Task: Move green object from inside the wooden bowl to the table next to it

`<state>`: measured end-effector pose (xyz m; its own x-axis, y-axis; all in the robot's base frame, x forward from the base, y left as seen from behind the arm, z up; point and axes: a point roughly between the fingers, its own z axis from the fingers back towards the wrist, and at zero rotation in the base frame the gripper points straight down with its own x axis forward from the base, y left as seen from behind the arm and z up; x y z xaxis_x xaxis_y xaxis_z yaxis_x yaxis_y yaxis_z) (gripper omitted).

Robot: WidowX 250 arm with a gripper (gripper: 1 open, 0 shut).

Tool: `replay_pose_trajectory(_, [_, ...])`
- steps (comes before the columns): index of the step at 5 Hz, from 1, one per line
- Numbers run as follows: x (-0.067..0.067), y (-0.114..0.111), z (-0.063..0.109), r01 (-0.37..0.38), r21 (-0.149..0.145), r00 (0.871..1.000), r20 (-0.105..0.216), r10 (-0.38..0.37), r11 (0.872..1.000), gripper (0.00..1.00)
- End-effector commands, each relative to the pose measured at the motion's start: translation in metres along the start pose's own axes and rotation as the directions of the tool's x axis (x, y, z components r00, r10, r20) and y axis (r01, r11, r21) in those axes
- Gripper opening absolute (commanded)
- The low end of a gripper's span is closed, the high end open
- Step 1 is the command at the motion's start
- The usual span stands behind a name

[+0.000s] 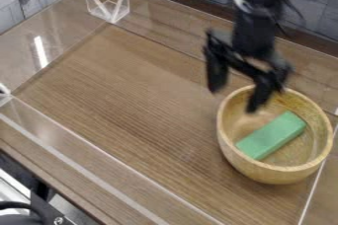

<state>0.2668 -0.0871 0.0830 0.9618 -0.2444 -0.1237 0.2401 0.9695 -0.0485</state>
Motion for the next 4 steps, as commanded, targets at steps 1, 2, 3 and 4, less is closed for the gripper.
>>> replay_pose_trajectory(1, [0.002,-0.023,-0.011,0.061,0.009,0.996,0.065,-0.061,0.998,1.00])
replay_pose_trajectory(2, [0.003,-0.039,-0.020,0.057,0.020,0.992,0.115,-0.059,0.998,1.00])
replay_pose_trajectory(3, [0.005,-0.041,-0.020,0.059,0.031,0.979,0.194,-0.064,0.998,1.00])
replay_pose_trajectory(4, [0.004,-0.039,-0.012,0.042,0.042,0.966,0.253,-0.052,0.998,1.00])
